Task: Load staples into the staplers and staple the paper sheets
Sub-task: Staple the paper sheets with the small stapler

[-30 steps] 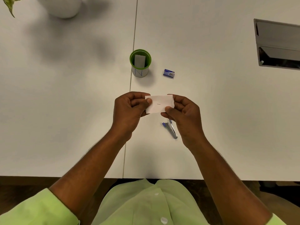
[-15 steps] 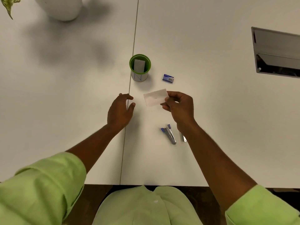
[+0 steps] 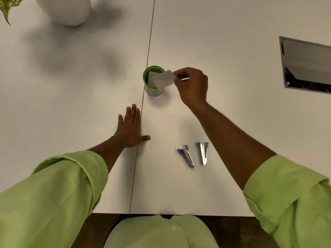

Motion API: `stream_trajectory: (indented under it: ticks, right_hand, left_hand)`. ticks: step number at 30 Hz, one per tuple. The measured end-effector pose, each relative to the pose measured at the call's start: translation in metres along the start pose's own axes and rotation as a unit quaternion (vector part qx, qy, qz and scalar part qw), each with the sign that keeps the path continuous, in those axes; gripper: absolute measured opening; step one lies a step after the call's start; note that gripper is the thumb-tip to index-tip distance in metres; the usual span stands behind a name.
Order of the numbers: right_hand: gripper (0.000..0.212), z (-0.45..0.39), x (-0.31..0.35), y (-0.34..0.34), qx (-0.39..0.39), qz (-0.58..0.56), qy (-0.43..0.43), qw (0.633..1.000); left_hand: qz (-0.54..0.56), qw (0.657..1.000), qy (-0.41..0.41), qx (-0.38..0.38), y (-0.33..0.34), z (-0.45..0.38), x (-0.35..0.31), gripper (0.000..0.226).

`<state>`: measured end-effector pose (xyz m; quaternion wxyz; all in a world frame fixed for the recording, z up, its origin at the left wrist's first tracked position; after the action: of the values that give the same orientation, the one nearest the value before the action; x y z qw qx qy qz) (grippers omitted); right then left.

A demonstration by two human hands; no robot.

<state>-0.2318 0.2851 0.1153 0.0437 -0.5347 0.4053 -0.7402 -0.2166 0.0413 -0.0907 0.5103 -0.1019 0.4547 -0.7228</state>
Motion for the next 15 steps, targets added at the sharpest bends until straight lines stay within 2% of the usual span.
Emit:
stream_trajectory:
  ticks: [9,15]
  right_hand:
    - [0.017,-0.032,0.022,0.036,0.054,0.138,-0.078,0.986]
    - [0.018,-0.040,0.021,0.068,0.110,0.219,-0.115,0.963]
  left_hand:
    - [0.011,0.998,-0.014,0.066,0.014,-0.007,0.004,0.141]
    - [0.008,0.998,-0.019,0.062,0.012,-0.004,0.004,0.147]
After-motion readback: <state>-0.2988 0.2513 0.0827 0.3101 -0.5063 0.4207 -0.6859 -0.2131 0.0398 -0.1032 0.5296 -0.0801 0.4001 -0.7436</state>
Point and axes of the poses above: each hand's wrist, its own z-axis away from the middle knuckle, its own y-axis out of the palm, x = y × z, the point moved 10 cm from there along -z, towards the middle knuckle, and after that the axes turned 4 degrees about x, right-handed, at the moved point
